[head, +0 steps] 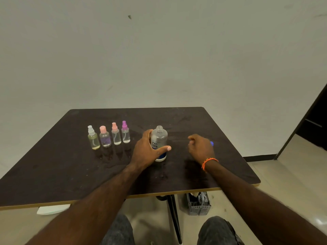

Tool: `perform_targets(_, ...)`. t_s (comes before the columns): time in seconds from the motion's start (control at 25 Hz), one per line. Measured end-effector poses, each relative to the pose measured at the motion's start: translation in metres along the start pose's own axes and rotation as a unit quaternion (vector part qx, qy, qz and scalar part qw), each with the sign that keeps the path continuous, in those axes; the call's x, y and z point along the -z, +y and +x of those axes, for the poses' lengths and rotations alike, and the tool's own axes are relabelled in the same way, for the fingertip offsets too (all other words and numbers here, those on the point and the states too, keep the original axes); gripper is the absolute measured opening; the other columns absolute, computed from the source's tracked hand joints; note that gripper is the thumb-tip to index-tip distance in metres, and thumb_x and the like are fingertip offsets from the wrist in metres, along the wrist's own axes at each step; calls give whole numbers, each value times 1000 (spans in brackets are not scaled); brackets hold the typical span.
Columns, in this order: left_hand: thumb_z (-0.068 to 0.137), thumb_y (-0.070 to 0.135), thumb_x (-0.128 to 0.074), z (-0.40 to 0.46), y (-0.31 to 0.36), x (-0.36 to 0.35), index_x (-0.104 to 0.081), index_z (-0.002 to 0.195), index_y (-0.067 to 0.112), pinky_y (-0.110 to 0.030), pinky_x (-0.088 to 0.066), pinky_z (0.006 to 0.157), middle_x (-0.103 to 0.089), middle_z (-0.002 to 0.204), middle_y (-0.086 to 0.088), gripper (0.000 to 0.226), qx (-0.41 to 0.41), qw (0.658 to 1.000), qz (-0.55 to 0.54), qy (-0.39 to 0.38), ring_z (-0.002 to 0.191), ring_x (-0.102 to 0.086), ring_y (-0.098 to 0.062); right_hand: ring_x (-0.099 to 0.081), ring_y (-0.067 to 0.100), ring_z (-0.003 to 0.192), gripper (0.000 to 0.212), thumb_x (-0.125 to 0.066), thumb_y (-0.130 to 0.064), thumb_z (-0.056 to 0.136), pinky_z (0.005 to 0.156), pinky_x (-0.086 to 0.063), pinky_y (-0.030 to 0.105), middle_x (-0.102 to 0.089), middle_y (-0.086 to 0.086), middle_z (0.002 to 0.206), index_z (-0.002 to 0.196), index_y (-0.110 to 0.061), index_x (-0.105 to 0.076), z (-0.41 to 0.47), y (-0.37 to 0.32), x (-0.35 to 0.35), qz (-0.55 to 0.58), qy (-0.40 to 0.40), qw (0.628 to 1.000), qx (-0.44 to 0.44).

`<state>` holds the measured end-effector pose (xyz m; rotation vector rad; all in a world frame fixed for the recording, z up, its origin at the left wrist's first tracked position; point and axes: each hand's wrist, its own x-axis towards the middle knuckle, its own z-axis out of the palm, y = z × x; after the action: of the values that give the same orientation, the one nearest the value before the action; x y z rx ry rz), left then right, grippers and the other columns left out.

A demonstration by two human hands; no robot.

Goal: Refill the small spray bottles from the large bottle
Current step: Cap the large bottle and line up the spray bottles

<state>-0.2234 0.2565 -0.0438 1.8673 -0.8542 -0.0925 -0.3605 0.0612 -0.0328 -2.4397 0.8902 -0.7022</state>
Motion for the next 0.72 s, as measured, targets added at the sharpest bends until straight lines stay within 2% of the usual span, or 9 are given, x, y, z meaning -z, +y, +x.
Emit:
perform_targets(0.16,68,66,-88,5,3,-4,-44,134,37,-19,-51,86,-60,117,19,85,-14,1000,-2,-3,100,-63,-3,-60,34,114,37,-65,-25,86,97,-50,43,-66,12,121,122,-16,-66,27,57,20,-115,-23,989,-85)
perform_targets(0.24,65,70,-87,7,0,-5,-45,142,29,-23,-52,90,-60,122,16,96,-16,1000,-3,9,104,-62,-7,-59,33,116,43,-66,-32,88,100,-49,45,-63,12,126,129,-18,-62,32,74,21,-132,-45,985,-102)
perform_targets(0.32,65,71,-86,10,-3,-5,-42,150,24,-26,-53,94,-59,130,12,107,-17,1000,0,13,111,-62,-11,-60,31,115,43,-64,-34,91,99,-50,44,-66,10,125,131,-19,-62,32,80,20,-137,-50,984,-102)
perform_targets(0.52,73,57,-87,8,-3,0,-46,146,24,-8,-44,83,-57,125,15,90,-23,1000,-10,-5,108,-60,-6,-63,30,106,35,-64,-28,92,94,-52,43,-70,10,116,126,-17,-64,30,79,16,-147,-28,985,-87)
perform_targets(0.64,71,56,-90,4,-4,4,-48,143,26,-7,-45,82,-59,125,16,88,-23,999,-18,-14,103,-61,1,-64,29,103,33,-66,-29,91,91,-52,41,-70,9,112,121,-17,-65,28,68,17,-130,-41,987,-83)
perform_targets(0.72,69,59,-91,2,-6,7,-48,143,27,-10,-48,87,-61,128,15,91,-23,999,-17,-17,108,-61,-2,-65,28,102,32,-67,-30,90,91,-52,39,-71,8,110,119,-17,-66,27,46,19,-104,-45,992,-61)
